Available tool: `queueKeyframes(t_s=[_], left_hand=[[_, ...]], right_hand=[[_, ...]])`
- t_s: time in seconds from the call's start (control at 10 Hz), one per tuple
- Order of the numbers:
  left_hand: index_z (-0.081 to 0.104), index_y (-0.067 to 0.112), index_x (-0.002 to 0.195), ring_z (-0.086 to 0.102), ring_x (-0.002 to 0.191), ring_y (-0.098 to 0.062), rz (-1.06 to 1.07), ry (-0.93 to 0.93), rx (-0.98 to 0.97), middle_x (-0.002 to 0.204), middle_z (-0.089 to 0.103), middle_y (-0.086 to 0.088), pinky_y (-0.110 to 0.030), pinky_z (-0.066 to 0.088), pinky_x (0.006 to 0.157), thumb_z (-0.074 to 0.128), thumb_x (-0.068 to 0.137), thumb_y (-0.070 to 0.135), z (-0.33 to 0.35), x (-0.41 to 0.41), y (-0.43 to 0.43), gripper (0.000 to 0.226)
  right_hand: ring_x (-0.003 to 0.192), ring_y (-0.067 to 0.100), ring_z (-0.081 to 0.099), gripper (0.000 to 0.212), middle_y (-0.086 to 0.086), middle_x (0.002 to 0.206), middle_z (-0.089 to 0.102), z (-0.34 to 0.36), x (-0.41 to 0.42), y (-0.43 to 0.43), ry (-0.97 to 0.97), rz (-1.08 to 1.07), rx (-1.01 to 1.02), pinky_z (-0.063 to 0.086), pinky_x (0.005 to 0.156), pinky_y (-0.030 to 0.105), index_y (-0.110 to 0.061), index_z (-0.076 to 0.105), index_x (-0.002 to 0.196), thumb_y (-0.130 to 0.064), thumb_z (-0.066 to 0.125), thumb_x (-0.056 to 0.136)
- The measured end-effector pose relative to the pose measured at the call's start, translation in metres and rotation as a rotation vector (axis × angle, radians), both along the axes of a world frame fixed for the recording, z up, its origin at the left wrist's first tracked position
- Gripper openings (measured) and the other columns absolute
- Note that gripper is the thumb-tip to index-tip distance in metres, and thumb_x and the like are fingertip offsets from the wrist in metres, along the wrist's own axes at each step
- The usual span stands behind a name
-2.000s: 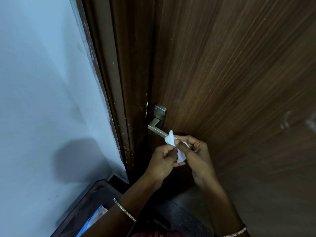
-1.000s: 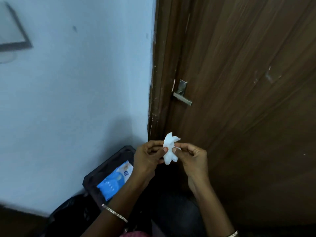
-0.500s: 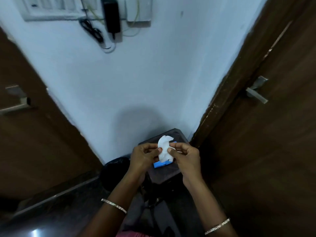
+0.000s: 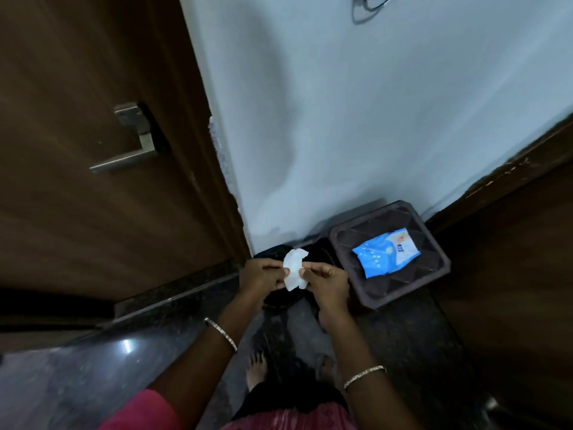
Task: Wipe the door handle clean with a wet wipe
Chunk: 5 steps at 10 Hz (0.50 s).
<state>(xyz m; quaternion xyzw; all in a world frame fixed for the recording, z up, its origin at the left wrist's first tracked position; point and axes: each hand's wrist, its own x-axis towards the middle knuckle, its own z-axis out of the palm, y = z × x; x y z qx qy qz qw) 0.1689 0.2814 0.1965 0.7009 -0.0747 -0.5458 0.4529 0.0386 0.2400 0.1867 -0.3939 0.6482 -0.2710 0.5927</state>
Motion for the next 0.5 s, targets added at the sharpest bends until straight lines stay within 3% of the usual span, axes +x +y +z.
queueKeyframes(t_s=[0.1,0.2,0.3,0.4,0.5], left_hand=[[0.068,-0.012,0.106,0.07,0.096,-0.04,-0.021,0.017,0.085,0.106,0.07,-0.028,-0.047,0.058,0.087,0.073,0.082,-0.005,-0.038,0.019,-0.01,0.026],[0.062,-0.017,0.115,0.064,0.105,-0.045,-0.05,0.085,0.152,0.113,0.065,-0.03,-0.051,0.054,0.091,0.066,0.086,-0.009,-0.082,0.033,-0.026,0.03],[0.064,-0.015,0.103,0.062,0.091,-0.041,-0.079,0.129,0.187,0.094,0.068,-0.023,-0.042,0.057,0.078,0.059,0.092,-0.008,-0.126,0.048,-0.041,0.014],[0.067,-0.011,0.106,0.064,0.093,-0.047,-0.194,-0.064,0.264,0.103,0.068,-0.033,-0.048,0.055,0.081,0.061,0.094,0.003,-0.171,0.065,-0.048,0.02],[0.065,-0.009,0.119,0.063,0.105,-0.049,-0.255,-0.162,0.31,0.118,0.062,-0.038,-0.052,0.05,0.095,0.058,0.096,0.004,-0.206,0.074,-0.045,0.028]], right_hand=[[0.086,0.037,0.074,0.013,0.022,0.091,0.078,-0.039,0.022,-0.006,0.093,-0.003,0.054,0.06,0.087,0.056,-0.008,0.079,0.086,0.004,0.078,0.079],[0.089,0.04,0.074,0.012,0.022,0.092,0.077,-0.083,0.041,-0.018,0.134,-0.015,0.095,0.061,0.086,0.051,0.001,0.077,0.092,0.006,0.076,0.081],[0.087,0.035,0.069,0.019,0.027,0.095,0.072,-0.129,0.057,-0.036,0.096,-0.069,0.182,0.059,0.089,0.052,0.011,0.071,0.104,0.009,0.072,0.085],[0.075,0.027,0.064,0.02,0.017,0.083,0.065,-0.166,0.067,-0.052,-0.029,-0.116,0.389,0.058,0.089,0.05,0.003,0.063,0.108,0.009,0.068,0.09],[0.064,0.022,0.058,0.02,0.016,0.077,0.063,-0.192,0.063,-0.057,0.031,-0.237,0.463,0.057,0.082,0.045,0.002,0.067,0.106,0.01,0.07,0.088]])
